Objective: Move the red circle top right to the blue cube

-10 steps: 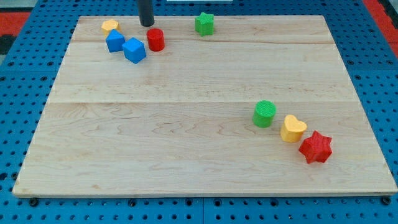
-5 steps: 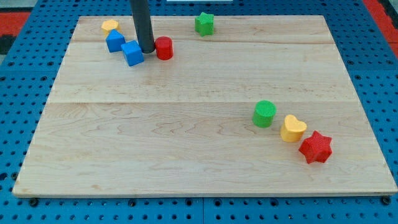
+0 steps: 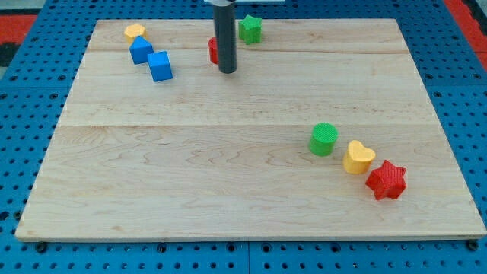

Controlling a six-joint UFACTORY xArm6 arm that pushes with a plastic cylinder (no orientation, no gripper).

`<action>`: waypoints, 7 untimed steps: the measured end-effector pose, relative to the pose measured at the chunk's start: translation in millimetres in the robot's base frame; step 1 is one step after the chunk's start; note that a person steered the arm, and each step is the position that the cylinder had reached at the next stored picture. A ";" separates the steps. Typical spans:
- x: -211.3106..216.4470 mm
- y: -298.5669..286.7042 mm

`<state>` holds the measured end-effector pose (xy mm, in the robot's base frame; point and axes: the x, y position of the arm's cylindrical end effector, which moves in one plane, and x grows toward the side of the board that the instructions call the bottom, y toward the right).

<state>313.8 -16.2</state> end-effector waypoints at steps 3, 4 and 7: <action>-31.1 -15.2; -17.6 -20.0; 32.8 -127.0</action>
